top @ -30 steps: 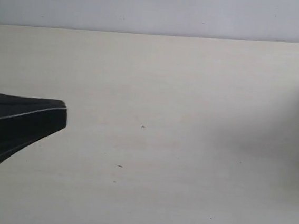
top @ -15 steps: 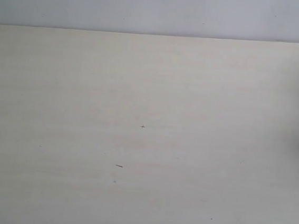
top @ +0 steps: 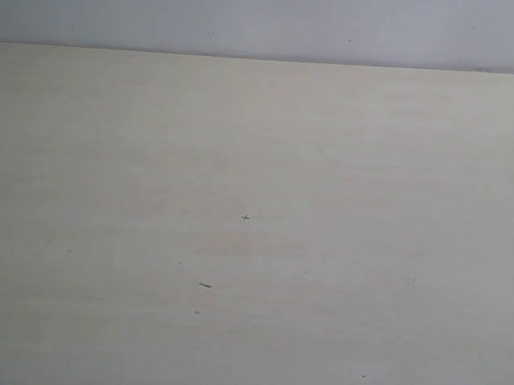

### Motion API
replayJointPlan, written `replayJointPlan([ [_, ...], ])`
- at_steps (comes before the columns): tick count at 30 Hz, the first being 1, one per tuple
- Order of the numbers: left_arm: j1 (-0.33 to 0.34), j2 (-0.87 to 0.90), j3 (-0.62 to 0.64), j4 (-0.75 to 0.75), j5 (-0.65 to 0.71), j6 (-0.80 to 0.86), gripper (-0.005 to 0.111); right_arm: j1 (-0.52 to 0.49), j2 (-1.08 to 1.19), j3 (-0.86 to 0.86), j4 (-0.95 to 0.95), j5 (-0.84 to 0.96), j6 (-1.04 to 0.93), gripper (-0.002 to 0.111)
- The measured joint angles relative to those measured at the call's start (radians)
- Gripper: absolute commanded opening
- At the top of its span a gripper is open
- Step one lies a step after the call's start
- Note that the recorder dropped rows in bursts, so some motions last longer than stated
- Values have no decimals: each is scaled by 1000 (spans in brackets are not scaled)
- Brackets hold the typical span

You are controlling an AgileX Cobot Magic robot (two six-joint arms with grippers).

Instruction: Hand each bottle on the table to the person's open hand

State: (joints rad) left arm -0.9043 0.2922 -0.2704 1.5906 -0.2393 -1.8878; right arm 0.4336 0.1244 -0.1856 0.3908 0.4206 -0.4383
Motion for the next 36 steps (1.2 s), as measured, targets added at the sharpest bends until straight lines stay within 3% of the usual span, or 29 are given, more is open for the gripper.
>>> replayJointPlan([
  [4, 147, -57, 0, 15, -91, 4, 0, 0, 0, 0, 2, 0, 0, 0],
  [12, 471, -183, 7, 29, -97, 8, 0, 0, 0, 0, 2, 0, 0, 0],
  [17, 599, -220, 28, 29, -80, 8, 0, 0, 0, 0, 2, 0, 0, 0],
  [23, 655, -220, 59, 29, -78, 9, 0, 0, 0, 0, 2, 0, 0, 0],
  [36, 657, -277, 83, 18, -78, 11, 0, 0, 0, 0, 2, 0, 0, 0],
])
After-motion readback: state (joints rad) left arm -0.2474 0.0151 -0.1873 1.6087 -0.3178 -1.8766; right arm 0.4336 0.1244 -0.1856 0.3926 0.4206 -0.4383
